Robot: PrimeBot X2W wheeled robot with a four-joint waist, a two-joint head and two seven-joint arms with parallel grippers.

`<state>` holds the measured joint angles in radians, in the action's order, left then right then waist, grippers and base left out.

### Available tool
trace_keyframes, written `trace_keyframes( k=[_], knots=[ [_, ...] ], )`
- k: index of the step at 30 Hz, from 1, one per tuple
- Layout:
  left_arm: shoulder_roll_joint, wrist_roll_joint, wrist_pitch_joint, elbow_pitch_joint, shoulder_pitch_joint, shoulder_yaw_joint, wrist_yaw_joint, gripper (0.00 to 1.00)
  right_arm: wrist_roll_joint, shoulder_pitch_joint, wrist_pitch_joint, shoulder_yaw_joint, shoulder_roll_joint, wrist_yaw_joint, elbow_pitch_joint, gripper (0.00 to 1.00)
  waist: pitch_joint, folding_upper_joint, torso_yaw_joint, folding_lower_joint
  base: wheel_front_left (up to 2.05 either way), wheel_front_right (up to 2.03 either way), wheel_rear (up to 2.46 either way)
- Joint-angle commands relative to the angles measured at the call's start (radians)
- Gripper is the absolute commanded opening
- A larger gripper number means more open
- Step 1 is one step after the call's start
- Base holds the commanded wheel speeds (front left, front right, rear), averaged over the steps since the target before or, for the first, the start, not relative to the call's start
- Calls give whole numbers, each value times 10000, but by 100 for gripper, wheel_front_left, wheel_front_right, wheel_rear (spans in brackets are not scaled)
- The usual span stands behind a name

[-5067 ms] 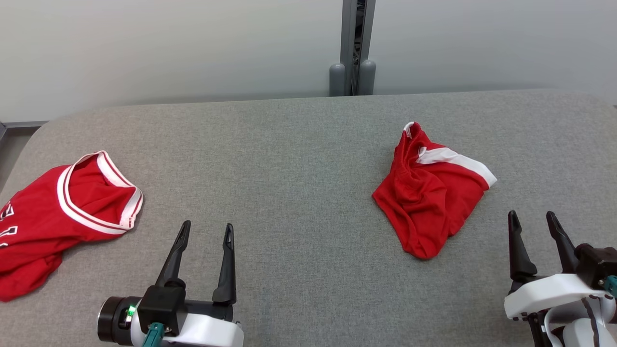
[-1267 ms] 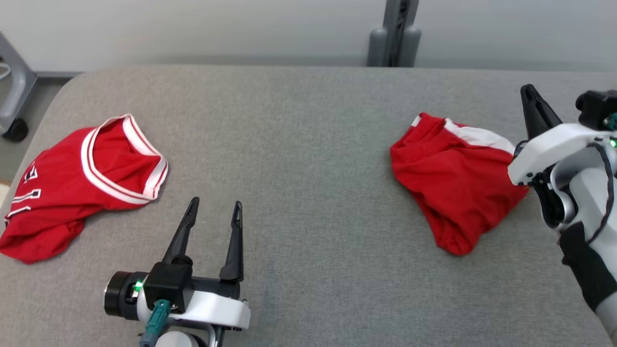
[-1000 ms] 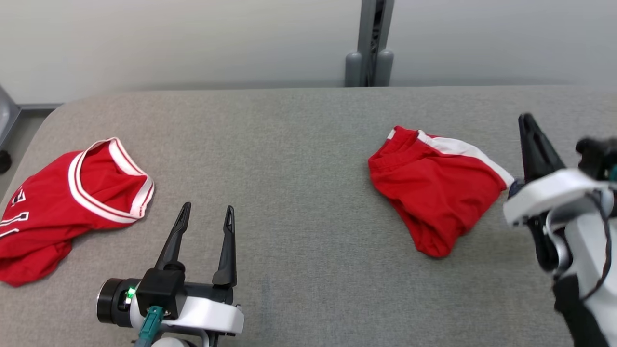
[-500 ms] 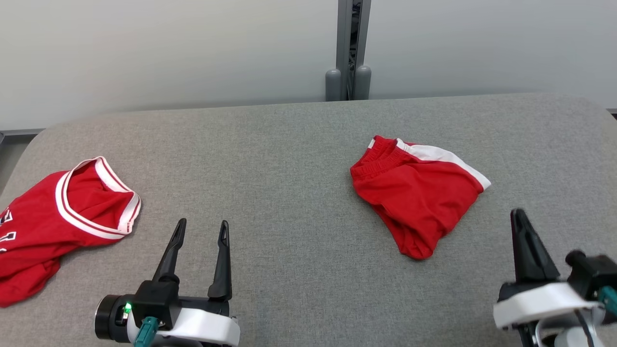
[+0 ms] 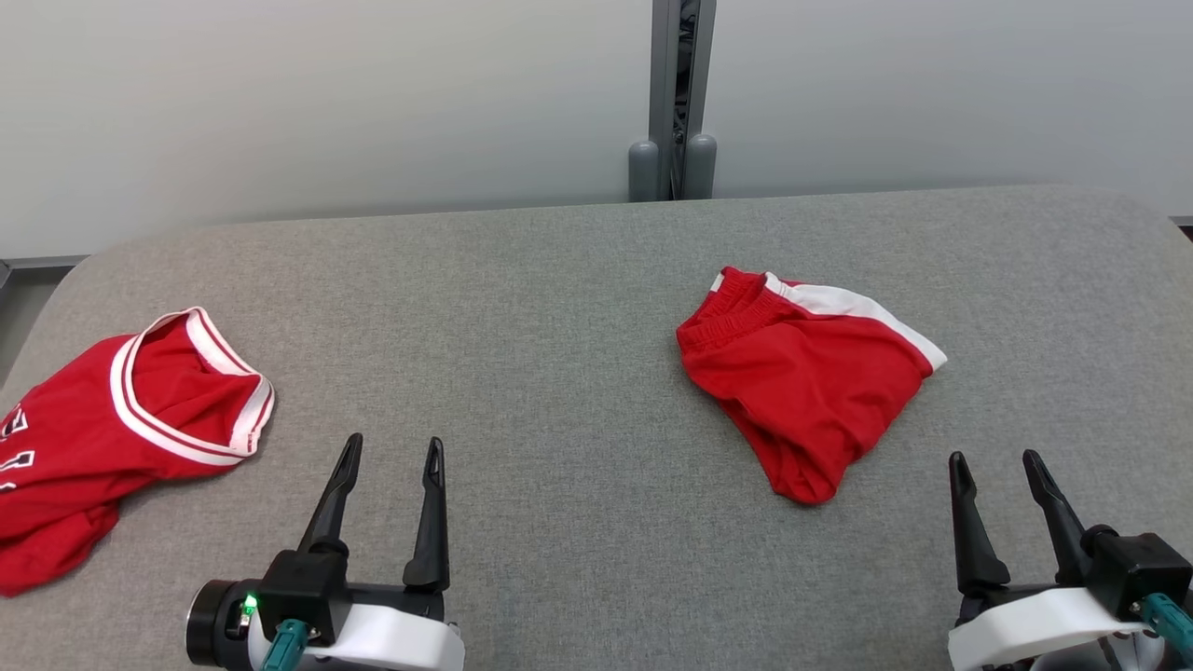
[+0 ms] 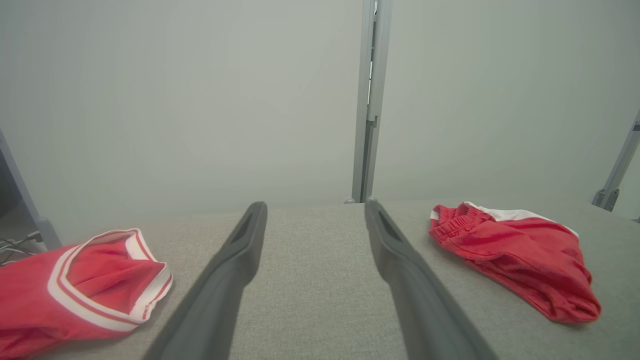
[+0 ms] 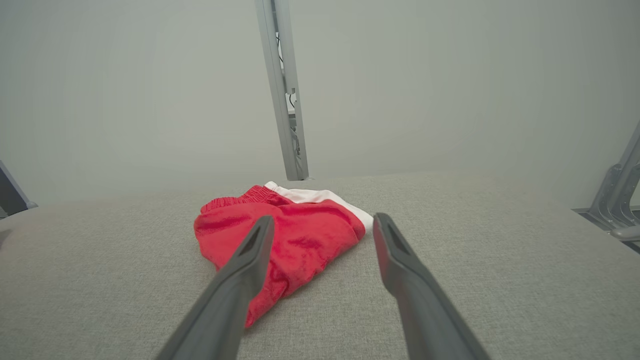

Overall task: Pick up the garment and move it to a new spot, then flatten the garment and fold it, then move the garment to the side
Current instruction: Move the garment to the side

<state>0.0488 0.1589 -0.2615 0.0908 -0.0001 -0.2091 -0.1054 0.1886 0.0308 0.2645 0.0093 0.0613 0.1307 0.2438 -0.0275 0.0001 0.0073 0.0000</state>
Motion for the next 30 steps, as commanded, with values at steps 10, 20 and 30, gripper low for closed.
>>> trace_keyframes(
  k=[10, 20, 30],
  knots=[
    [37, -80, -36, 76, 90, -66, 83, 100, 1511, 351, -337, -148, 20, 2, 1104, 100, -60, -1, 48, 0, 0, 0, 0],
    [37, -192, -36, 150, -250, -252, 148, 100, 4839, 1582, -2257, -128, 321, 2, 2353, 100, -623, -1, 235, 0, 0, 0, 0],
    [35, -210, -38, 189, -575, -402, 178, 100, 6754, 3137, -3927, 225, 723, 2, 3497, 100, -1260, -1, 666, 0, 0, 0, 0]
  ],
)
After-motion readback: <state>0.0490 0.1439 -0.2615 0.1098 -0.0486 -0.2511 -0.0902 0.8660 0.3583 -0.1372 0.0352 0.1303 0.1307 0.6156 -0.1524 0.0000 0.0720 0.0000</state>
